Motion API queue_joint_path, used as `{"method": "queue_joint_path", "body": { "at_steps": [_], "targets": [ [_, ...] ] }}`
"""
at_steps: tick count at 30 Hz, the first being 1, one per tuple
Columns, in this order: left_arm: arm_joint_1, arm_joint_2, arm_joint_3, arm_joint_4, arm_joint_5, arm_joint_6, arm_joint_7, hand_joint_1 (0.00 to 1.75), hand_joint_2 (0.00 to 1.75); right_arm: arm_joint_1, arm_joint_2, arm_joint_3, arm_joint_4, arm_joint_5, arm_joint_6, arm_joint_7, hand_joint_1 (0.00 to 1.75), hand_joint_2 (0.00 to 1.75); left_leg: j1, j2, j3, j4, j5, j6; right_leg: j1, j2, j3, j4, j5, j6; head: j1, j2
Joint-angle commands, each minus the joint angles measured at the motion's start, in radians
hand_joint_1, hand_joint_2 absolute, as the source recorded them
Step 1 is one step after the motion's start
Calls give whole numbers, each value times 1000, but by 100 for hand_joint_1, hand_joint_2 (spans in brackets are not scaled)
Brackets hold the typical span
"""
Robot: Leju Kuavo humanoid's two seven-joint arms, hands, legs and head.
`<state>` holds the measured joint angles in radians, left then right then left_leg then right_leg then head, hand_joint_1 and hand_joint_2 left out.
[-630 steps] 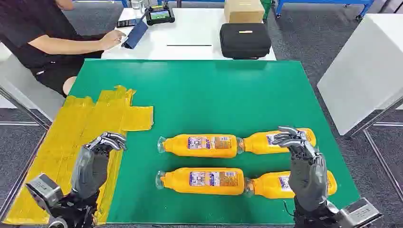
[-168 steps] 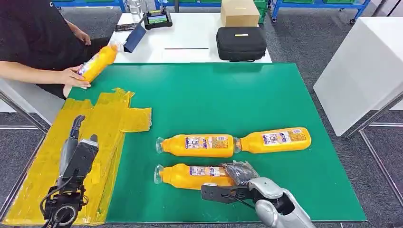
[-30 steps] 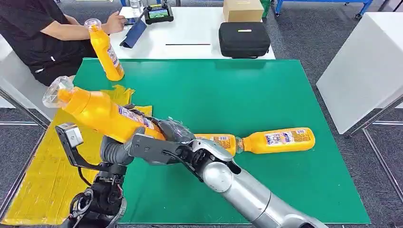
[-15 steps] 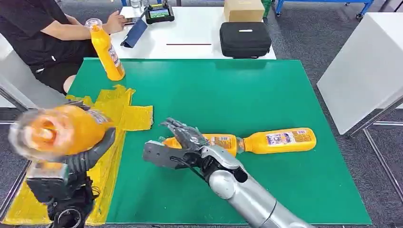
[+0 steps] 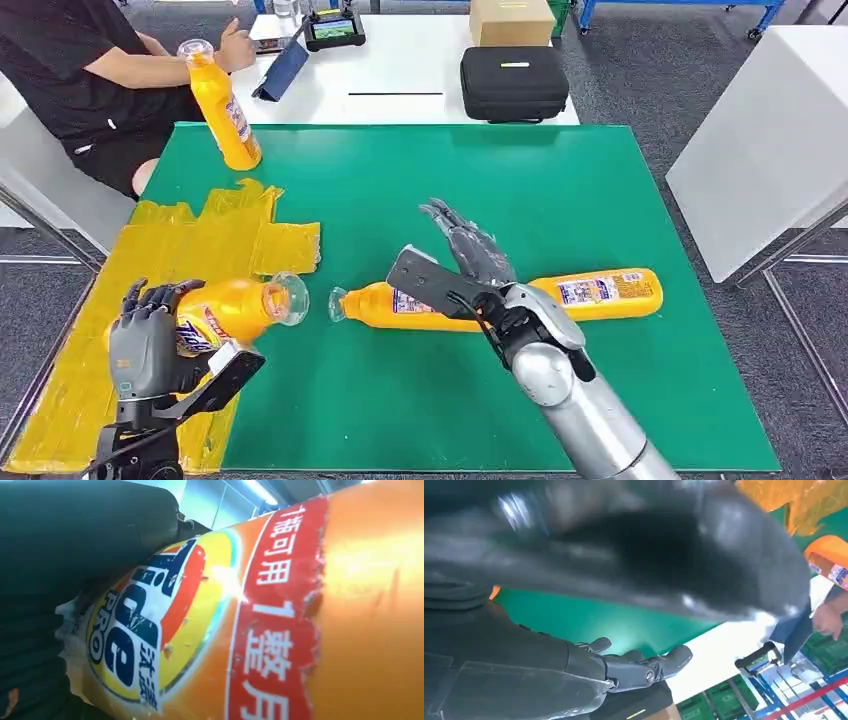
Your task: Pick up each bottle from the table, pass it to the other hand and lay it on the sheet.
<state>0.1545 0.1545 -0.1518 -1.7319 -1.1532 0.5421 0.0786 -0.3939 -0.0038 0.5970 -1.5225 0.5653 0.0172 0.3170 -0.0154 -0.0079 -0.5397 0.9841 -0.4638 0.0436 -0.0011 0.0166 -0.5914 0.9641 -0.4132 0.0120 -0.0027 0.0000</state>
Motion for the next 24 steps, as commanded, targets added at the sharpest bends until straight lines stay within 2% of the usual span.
{"method": "queue_joint_path", "body": {
  "at_steps": [1,7,8,13,15,17,20,22,24],
  "targets": [
    [-22,16,6,81,-3,-6,6,175,175,-14,-26,-10,-2,-3,5,-1,0,0,1,0,4,-1,-1,-3,0,-2,4,-1,-1,0,0,0],
    [-22,16,6,81,-3,-6,6,175,175,-14,-26,-10,-2,-3,5,-1,0,0,0,0,2,-1,-1,-2,0,-1,3,-1,-1,0,0,0],
    [-22,16,6,81,-3,-6,6,175,175,-14,-26,-10,-2,-3,5,-1,0,0,2,0,6,0,-3,-5,1,-3,7,-1,-3,0,0,0],
    [-22,16,6,81,-3,-6,6,175,175,-14,-26,-10,-2,-3,5,-1,0,0,0,0,2,-1,-1,-2,0,-2,3,-1,-1,0,0,0],
    [-23,26,-3,87,-15,-31,19,175,175,-14,-29,-10,-5,1,1,-3,0,0,1,0,6,-1,-2,-5,1,-2,6,-1,-3,0,0,0],
    [-38,59,-62,182,-50,-104,76,175,175,1,-48,-17,-33,2,-2,-2,0,0,0,-1,3,-1,-1,-3,0,-2,4,-1,-1,0,0,0],
    [-93,86,-149,360,-59,-102,97,175,175,34,-73,-40,-72,5,-4,-1,0,0,0,-4,7,-3,0,-4,0,-6,7,-2,-2,0,0,0],
    [-124,106,-200,424,-55,-114,107,175,175,65,-80,-62,-92,16,-3,-3,0,0,0,-4,3,-2,1,-2,-1,-4,4,-2,-1,0,0,0],
    [-142,120,-234,444,-62,-136,120,175,175,90,-88,-78,-106,28,-3,-6,0,0,1,-6,7,-3,0,-4,1,-8,9,-3,-2,0,0,0]
  ]
}}
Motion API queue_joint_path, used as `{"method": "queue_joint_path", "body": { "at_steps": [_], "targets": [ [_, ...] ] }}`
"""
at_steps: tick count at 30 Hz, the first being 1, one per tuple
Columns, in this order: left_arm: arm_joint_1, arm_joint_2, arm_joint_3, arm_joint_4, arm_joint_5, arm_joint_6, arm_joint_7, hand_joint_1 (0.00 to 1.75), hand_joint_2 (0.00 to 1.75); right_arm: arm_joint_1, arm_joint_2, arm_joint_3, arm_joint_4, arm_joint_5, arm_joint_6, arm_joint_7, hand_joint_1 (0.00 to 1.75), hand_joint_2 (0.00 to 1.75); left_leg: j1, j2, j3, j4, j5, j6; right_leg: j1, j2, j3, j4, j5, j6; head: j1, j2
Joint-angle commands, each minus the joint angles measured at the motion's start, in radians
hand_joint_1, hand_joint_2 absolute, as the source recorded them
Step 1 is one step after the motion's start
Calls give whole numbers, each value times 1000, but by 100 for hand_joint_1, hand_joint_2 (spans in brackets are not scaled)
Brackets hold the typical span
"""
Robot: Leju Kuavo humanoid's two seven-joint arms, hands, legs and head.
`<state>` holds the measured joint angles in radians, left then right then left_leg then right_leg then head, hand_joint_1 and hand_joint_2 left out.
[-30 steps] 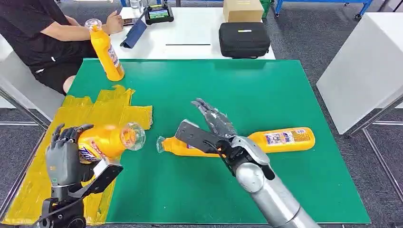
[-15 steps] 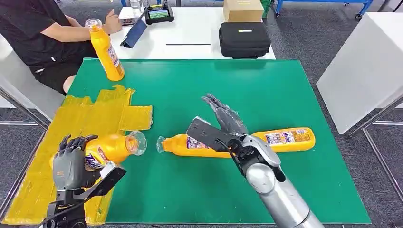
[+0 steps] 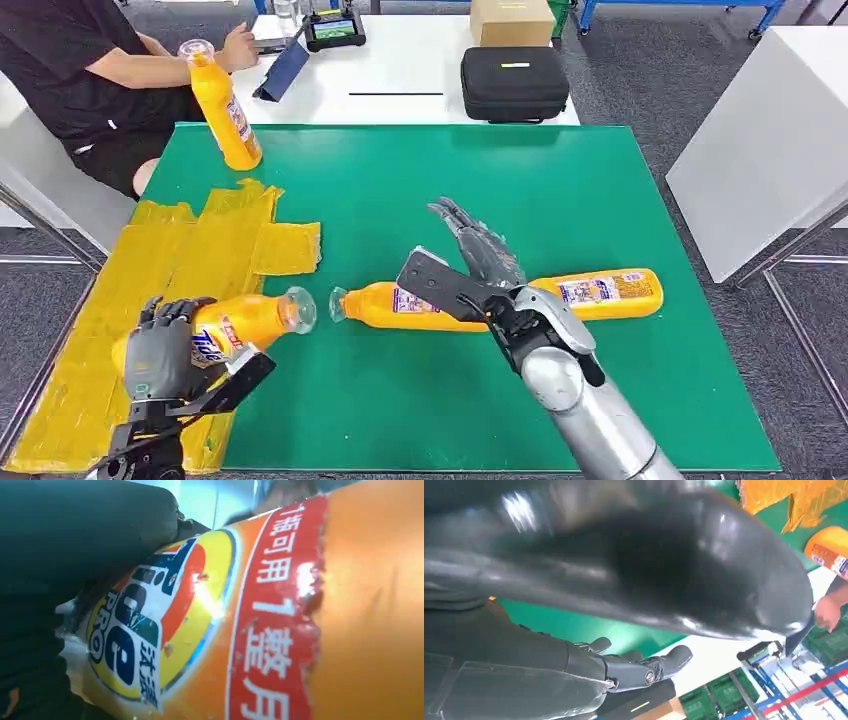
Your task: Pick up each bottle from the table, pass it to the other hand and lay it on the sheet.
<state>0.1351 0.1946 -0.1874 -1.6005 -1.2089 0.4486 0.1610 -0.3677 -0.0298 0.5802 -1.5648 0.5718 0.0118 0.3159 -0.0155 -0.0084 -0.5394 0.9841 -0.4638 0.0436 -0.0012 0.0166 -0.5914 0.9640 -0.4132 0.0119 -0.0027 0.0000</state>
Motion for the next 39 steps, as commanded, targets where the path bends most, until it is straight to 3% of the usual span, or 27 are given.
{"method": "queue_joint_path", "body": {
  "at_steps": [1,3,4,6,7,23,24,31,39],
  "targets": [
    [-131,80,-205,318,-1,-54,44,175,175,75,-66,-70,-69,25,2,-5,0,0,0,-5,4,-2,0,-3,0,-6,6,-2,-1,0,0,0],
    [-147,80,-215,324,9,-74,42,175,175,91,-76,-82,-72,29,1,-3,0,0,1,-4,5,-1,-1,-3,1,-6,6,-2,-2,1,0,0],
    [-176,88,-237,347,21,-116,41,2,175,103,-81,-90,-67,32,4,6,0,0,0,-3,2,-1,0,-2,0,-4,3,-1,-1,0,0,0],
    [-227,86,-254,386,56,-140,49,0,175,115,-83,-103,-48,33,1,-7,0,0,0,-4,2,-1,0,-2,0,-6,4,-1,-1,0,0,0],
    [-242,91,-261,396,62,-152,56,0,0,116,-79,-107,-39,33,0,-11,0,0,1,-6,3,-1,0,-3,1,-7,5,-1,-2,0,0,0],
    [-224,91,-253,358,114,-135,69,0,0,95,-70,-97,-11,59,28,7,0,0,0,0,3,-1,0,-2,0,-2,3,-1,-1,0,0,0],
    [-218,88,-240,345,132,-115,71,0,0,96,-70,-97,-7,69,34,13,0,175,1,0,5,-1,-1,-4,1,-3,5,-1,-1,0,0,0],
    [-202,43,-115,149,354,13,12,0,0,72,-75,-95,72,117,99,49,0,175,1,0,0,1,0,-2,1,-2,1,0,0,0,0,0],
    [-153,-3,11,-134,921,118,-253,0,0,19,-152,-17,250,161,101,11,0,175,2,2,4,1,-3,-3,2,-1,6,-1,-1,1,0,0]
  ]
}}
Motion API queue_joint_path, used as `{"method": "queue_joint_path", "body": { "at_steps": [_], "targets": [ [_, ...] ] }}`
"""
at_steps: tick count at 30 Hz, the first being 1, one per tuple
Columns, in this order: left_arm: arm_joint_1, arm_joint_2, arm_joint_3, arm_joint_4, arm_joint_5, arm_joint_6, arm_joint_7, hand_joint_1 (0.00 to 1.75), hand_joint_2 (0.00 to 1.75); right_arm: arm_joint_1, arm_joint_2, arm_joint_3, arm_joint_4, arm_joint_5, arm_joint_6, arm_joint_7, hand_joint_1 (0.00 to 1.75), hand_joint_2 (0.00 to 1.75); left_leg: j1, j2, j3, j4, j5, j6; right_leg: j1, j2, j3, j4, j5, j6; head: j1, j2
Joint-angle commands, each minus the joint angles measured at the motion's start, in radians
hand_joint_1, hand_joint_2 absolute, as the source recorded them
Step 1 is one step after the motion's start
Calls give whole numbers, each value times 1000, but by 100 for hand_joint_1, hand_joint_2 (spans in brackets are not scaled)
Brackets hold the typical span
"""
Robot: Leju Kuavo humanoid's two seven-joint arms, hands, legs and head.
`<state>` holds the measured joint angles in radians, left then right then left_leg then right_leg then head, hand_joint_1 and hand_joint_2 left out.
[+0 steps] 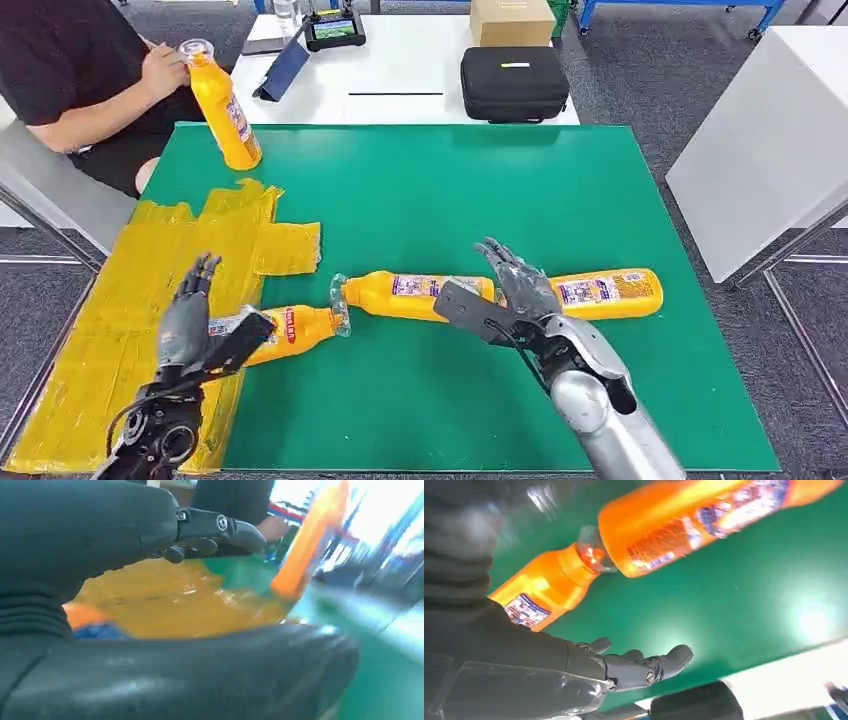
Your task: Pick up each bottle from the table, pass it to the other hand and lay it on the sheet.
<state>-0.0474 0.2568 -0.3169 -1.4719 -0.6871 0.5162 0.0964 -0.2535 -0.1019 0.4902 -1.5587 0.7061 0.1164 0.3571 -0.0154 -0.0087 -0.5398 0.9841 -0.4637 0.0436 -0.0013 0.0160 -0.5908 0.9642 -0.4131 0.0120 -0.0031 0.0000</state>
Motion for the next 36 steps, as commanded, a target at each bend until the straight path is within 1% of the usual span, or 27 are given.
{"method": "queue_joint_path", "body": {
  "at_steps": [1,2,3,5,7,8,10,12,13,17,18,19,20,21,23,24,25,26,29,33,36],
  "targets": [
    [30,-65,139,-269,405,52,-190,0,0,-101,-82,77,255,29,-7,-34,0,175,1,2,1,0,-1,-2,1,1,2,-1,0,1,0,0],
    [29,-62,127,-290,453,48,-219,0,0,-125,-87,102,288,39,-11,-39,0,175,2,3,4,1,-2,-3,2,0,4,-1,-1,1,0,0],
    [26,-56,111,-296,472,50,-230,0,0,-154,-89,124,324,42,-16,-45,0,175,1,1,1,0,-1,-2,1,0,2,-1,0,1,0,0],
    [20,-59,96,-296,479,46,-233,0,0,-183,-87,138,350,49,-16,-48,0,175,1,3,4,1,-2,-4,1,1,4,-1,-1,1,0,0],
    [19,-61,94,-295,479,46,-233,0,0,-186,-85,139,352,49,-16,-48,0,175,1,2,1,0,-1,-2,0,1,2,-1,0,0,0,0],
    [19,-61,94,-295,479,46,-233,0,0,-186,-85,139,352,49,-16,-48,0,175,1,3,3,0,-2,-3,1,1,3,-1,0,0,0,0],
    [19,-61,94,-295,479,46,-233,0,0,-186,-85,139,352,49,-16,-48,0,175,0,0,2,0,0,-2,0,-1,2,-1,0,0,0,0],
    [11,-56,82,-281,499,54,-258,0,0,-205,-87,167,367,41,-24,-51,0,175,0,1,3,-1,-1,-2,1,0,3,-1,0,0,0,0],
    [8,-58,80,-279,499,54,-258,0,0,-213,-80,168,369,40,-20,-47,0,175,1,1,5,0,-2,-4,1,0,5,-1,-1,0,0,0],
    [-23,-58,48,-240,533,57,-262,0,0,-283,-48,233,426,43,-18,-51,0,175,1,2,2,0,-1,-2,0,1,1,0,0,0,0,0],
    [-23,-58,47,-240,533,57,-262,0,0,-286,-40,235,427,43,-15,-47,0,175,1,3,4,0,-1,-3,1,1,3,0,0,0,0,0],
    [-23,-58,47,-240,533,57,-262,0,0,-286,-40,235,427,43,-15,-47,0,175,0,2,2,0,0,-2,0,1,1,0,0,0,0,0],
    [-23,-58,47,-240,533,57,-262,0,0,-286,-40,235,427,43,-15,-47,0,175,2,3,6,1,-2,-5,1,0,5,0,-1,0,0,0],
    [-23,-58,47,-240,533,57,-262,0,0,-286,-40,235,427,43,-15,-47,0,175,0,1,2,0,0,-2,0,-1,2,-1,0,0,0,0],
    [-22,-57,46,-242,533,58,-262,0,0,-288,-42,238,429,44,-17,-50,0,175,1,0,4,-1,-1,-3,1,-1,3,-1,-1,0,0,0],
    [-24,-57,42,-241,538,61,-265,0,0,-303,-38,260,439,44,-18,-56,0,175,0,0,2,0,0,-2,0,-1,2,-1,0,0,0,0],
    [-27,-57,40,-238,543,62,-270,0,0,-314,-29,270,448,44,-17,-57,0,175,1,1,4,0,-1,-3,1,-1,4,-1,-1,1,0,0],
    [-34,-57,35,-232,549,65,-273,0,0,-331,-16,287,464,40,-14,-59,0,175,0,1,2,0,0,-2,0,0,2,0,0,1,0,0],
    [-45,-52,26,-220,570,76,-287,0,0,-354,2,321,497,20,-10,-61,0,175,1,4,4,0,-2,-4,1,2,4,0,-1,0,0,0],
    [-53,-43,17,-202,605,89,-311,0,0,-383,39,365,581,1,-8,-77,0,175,0,1,3,-1,0,-3,0,0,3,0,0,0,0,0],
    [-51,-41,13,-205,616,96,-315,0,0,-392,52,386,618,-14,-10,-84,0,175,2,2,7,-1,-2,-6,2,-1,7,-1,-2,0,0,0]
  ]
}}
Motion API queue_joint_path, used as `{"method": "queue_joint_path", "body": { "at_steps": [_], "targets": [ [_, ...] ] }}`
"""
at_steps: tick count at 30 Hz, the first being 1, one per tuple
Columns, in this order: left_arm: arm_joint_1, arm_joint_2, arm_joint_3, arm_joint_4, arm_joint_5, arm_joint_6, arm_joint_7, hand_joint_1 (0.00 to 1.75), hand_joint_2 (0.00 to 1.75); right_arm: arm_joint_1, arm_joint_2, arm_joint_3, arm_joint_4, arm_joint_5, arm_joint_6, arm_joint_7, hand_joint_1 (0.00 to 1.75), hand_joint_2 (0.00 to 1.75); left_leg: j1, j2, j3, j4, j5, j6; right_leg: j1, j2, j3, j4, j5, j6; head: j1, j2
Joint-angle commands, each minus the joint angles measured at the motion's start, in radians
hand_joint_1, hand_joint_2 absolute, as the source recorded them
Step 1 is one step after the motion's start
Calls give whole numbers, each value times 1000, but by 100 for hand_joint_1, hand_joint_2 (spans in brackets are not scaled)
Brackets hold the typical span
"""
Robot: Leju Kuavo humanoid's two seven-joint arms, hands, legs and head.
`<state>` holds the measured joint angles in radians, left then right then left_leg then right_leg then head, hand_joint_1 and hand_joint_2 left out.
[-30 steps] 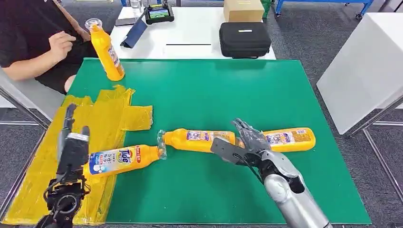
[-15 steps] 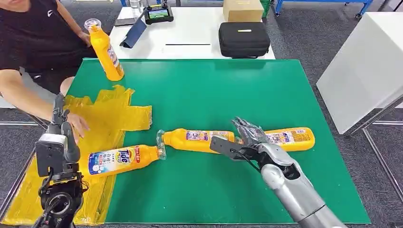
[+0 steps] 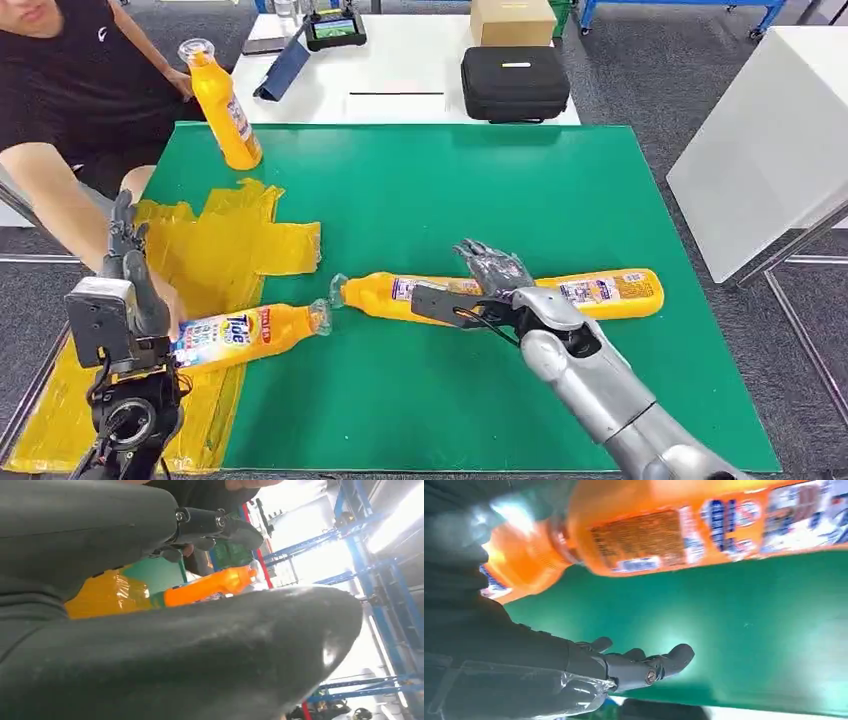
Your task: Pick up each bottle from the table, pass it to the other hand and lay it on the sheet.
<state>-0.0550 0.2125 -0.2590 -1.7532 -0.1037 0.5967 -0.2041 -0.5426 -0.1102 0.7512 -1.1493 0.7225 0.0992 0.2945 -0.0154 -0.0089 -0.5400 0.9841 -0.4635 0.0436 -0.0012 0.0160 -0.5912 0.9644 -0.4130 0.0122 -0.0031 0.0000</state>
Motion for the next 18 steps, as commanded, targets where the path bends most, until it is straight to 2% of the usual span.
{"method": "queue_joint_path", "body": {
  "at_steps": [1,6,18],
  "targets": [
    [-43,3,-45,77,33,16,-15,0,0,-103,60,125,209,-30,7,-22,0,175,2,2,7,-1,-2,-6,2,-1,7,-1,-2,0,0,0],
    [-42,6,-47,72,35,18,-15,0,0,-105,61,133,221,-37,1,-25,0,175,1,1,3,-1,0,-2,1,0,2,-1,0,0,0,0],
    [0,15,-58,25,76,33,-38,0,0,-81,68,181,349,-65,1,-15,0,175,1,1,5,-1,-1,-4,1,-1,5,-1,-1,0,0,0]
  ]
}}
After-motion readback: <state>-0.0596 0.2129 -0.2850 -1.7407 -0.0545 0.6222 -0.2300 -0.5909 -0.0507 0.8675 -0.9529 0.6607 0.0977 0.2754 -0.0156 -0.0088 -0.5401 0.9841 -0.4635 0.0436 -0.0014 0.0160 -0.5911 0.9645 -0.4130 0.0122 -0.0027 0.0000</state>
